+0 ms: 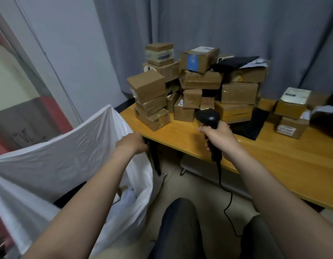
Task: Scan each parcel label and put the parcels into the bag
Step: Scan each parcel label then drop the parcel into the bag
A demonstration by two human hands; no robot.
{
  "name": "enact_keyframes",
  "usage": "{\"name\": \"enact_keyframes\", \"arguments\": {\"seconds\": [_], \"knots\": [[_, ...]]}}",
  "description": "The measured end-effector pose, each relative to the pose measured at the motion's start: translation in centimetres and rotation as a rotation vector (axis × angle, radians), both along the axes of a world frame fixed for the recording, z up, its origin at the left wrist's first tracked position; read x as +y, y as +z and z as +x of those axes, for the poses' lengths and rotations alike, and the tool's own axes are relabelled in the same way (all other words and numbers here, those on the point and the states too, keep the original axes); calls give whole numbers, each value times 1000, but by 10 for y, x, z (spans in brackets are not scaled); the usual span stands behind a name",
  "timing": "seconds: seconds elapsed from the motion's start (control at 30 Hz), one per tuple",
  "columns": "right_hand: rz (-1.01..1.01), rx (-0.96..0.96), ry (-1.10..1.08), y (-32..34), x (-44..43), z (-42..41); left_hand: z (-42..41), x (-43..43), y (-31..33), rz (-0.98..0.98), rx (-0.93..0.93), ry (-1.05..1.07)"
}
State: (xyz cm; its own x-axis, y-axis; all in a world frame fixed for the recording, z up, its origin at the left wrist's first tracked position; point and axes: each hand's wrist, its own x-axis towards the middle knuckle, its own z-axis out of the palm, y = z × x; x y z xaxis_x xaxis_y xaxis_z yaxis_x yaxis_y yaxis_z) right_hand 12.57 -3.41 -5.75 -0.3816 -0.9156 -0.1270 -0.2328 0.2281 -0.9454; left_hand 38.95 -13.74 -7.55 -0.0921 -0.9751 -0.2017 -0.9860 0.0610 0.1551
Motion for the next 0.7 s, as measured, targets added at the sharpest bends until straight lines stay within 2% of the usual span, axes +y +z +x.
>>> {"name": "enact_keyframes", "arguments": {"seconds": [0.4, 0.7], "knots": [[-121, 37, -141, 44, 8, -82, -167, -37, 84, -212, 43, -264], [-204, 20, -161, 87, -28, -122, -242, -91, 150, -471, 137, -189]]}}
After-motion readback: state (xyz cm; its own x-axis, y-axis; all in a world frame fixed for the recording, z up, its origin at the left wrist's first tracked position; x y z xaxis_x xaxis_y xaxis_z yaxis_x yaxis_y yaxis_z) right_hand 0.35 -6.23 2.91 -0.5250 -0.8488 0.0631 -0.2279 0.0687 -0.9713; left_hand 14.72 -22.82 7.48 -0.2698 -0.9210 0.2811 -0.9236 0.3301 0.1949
